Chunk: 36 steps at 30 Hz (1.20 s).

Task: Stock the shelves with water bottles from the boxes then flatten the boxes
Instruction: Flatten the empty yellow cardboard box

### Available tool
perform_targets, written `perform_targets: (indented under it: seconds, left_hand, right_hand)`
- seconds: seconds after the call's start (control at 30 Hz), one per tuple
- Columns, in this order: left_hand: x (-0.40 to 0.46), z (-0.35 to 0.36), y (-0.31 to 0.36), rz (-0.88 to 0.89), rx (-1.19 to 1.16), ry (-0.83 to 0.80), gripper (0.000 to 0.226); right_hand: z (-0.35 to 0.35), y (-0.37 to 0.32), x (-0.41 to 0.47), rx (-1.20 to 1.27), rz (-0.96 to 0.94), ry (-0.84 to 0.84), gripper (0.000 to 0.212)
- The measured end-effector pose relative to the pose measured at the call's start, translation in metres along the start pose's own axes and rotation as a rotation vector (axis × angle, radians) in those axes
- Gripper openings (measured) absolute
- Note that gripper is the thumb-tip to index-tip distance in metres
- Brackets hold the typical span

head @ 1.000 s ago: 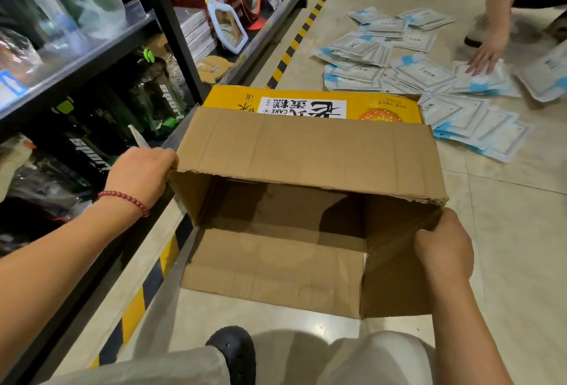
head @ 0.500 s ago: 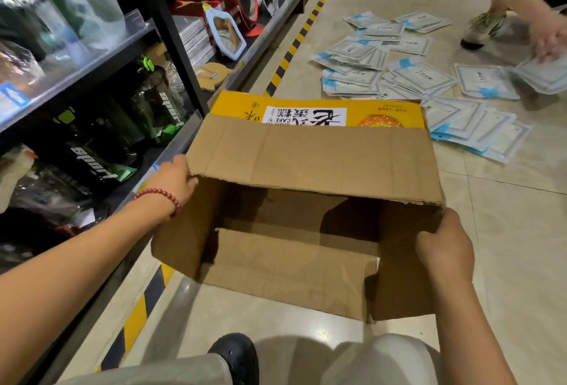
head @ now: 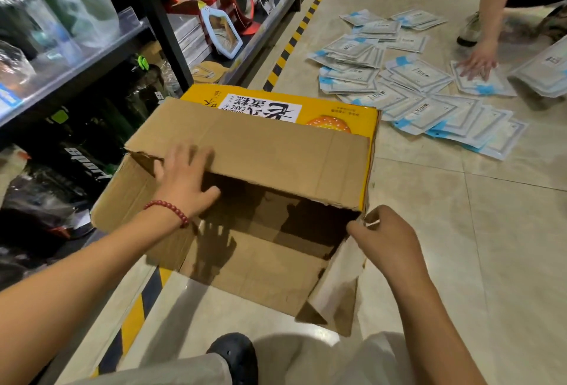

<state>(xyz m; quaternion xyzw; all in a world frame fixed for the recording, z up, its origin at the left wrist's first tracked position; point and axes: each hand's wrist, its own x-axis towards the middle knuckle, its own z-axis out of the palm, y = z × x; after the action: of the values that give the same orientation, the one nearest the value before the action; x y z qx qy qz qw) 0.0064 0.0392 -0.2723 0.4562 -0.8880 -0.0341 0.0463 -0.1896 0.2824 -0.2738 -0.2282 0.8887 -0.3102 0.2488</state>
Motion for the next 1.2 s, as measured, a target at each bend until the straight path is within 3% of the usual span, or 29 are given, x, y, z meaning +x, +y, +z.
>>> perform_targets:
  seconds: [0.1,0.2,0.37,0.57,0.7,0.87,0.97,1.07,1.2]
  left_hand:
    - [-0.009,-0.002,0.028,0.226,0.013,-0.063,0.071]
    - [-0.015,0.003,0.045,0.315,0.072,-0.172,0.075]
    - [-0.024,0.012,0.043,0.296,0.116,-0.263,0.086]
    - [-0.034,0.011,0.037,0.283,0.140,-0.275,0.088]
    - [-0.032,0.009,0.031,0.242,0.097,-0.285,0.087]
    - [-0.024,-0.008,0.019,0.285,0.100,-0.314,0.077]
    - [-0.019,-0.025,0.020,0.249,0.036,-0.273,0.065]
    - [-0.018,-0.043,0.027,0.216,0.002,-0.201,0.064]
    - [-0.021,-0.073,0.042,0.240,-0.178,0.051,0.061]
  right_hand:
    - [-0.005,-0.002,0.008,0.082,-0.077,0.221,0.043]
    - [-0.007,0.002,0.018,0.058,-0.141,0.166,0.068]
    - [-0.001,0.008,0.018,0.095,-0.177,0.097,0.076]
    - [0.000,0.008,0.018,0.280,-0.143,0.111,0.069]
    - [-0.004,0.003,0.014,0.778,-0.004,0.036,0.050]
    - [0.001,0.002,0.009,0.657,-0.147,0.097,0.020]
    - [-0.005,0.002,0.009,0.608,-0.226,0.119,0.021]
    - [-0.008,0.000,0.009,0.710,-0.225,0.091,0.033]
    - [-0.016,-0.001,0.008,0.887,-0.157,0.047,0.053]
